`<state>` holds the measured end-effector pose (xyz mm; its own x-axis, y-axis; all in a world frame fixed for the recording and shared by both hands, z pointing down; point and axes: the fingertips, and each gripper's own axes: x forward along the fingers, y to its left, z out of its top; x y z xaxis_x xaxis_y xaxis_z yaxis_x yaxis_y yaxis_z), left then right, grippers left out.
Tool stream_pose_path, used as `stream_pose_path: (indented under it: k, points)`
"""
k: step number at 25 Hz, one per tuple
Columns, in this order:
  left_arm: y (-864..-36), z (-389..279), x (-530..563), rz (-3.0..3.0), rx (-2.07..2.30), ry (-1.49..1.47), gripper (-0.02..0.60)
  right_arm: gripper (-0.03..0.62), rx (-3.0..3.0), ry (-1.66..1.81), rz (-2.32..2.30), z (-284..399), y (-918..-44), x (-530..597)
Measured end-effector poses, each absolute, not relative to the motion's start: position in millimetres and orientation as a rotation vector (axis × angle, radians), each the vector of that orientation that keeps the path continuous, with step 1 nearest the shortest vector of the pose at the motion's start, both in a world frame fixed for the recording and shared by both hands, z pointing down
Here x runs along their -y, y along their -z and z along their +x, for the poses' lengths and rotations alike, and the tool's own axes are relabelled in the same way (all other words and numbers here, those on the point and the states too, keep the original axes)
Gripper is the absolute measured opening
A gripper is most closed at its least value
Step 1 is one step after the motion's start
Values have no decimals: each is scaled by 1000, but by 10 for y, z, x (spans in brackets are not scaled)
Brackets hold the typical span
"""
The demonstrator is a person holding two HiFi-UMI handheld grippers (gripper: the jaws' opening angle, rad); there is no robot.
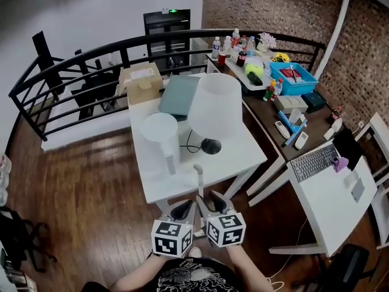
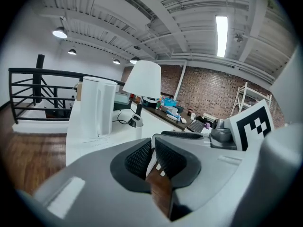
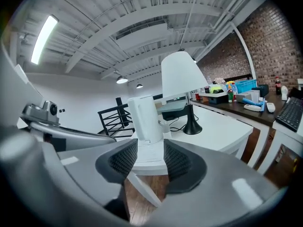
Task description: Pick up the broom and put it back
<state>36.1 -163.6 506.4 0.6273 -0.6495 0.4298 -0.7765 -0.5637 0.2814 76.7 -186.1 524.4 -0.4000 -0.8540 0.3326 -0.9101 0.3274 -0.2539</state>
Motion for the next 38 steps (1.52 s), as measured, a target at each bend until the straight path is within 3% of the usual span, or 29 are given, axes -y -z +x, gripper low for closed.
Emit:
stream_pose_path:
  k: [18, 30, 34, 38]
  points:
    - [-5235, 259, 1793, 2307, 1261, -419, 46, 229, 2380, -631, 1496, 826, -5861, 2552]
    - [-5371, 47, 1835, 2239, 1325, -438, 46, 229, 2312, -639, 1452, 825, -6165, 2826]
    - [-5392, -9, 1839, 2223, 1335, -427, 46, 104, 2271, -573, 1461, 854, -6222, 2846]
    - [-5373, -27, 1816, 2223, 1338, -423, 46, 100, 2265, -542, 1473, 882, -6205, 2811]
